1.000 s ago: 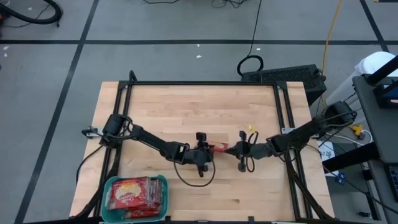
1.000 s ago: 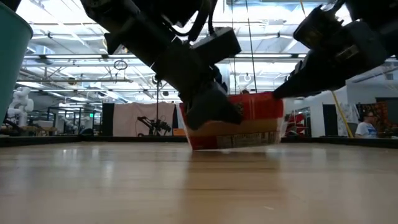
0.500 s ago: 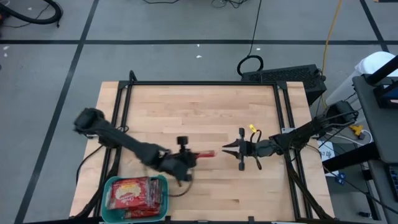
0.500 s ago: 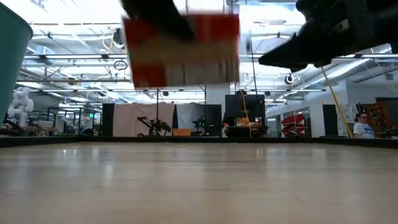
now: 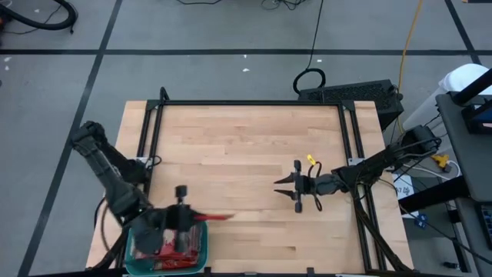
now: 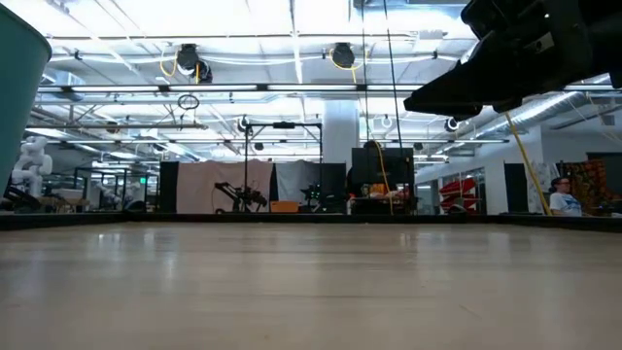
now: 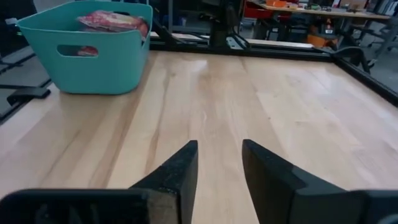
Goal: Sort popcorn bags into baskets
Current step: Put the red popcorn bag into the blue container, then return to Home Position
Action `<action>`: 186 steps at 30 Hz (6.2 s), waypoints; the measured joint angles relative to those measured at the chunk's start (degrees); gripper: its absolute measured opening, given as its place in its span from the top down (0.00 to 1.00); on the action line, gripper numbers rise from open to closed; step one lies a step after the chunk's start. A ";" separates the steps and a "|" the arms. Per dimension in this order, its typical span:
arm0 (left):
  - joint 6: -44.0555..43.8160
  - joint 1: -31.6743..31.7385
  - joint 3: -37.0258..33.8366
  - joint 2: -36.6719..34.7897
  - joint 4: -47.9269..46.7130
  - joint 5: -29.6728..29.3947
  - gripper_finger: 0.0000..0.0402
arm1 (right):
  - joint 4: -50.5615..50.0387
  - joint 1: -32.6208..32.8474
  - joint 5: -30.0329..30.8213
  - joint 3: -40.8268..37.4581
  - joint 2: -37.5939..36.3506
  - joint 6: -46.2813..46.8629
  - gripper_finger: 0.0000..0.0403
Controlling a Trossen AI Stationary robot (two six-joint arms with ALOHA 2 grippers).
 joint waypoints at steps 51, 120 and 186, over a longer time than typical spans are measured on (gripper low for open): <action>-62.44 -27.55 -0.11 4.54 -21.89 18.55 0.81 | 0.84 -1.85 -0.02 -3.54 0.02 3.52 0.71; -23.83 -6.26 -0.30 4.15 -14.30 3.46 0.98 | -0.19 -1.65 -8.98 -3.52 -5.02 2.74 0.86; 28.97 35.56 -70.48 -61.02 49.15 27.15 0.99 | -17.56 -12.80 -8.87 -20.98 -50.43 -11.64 0.99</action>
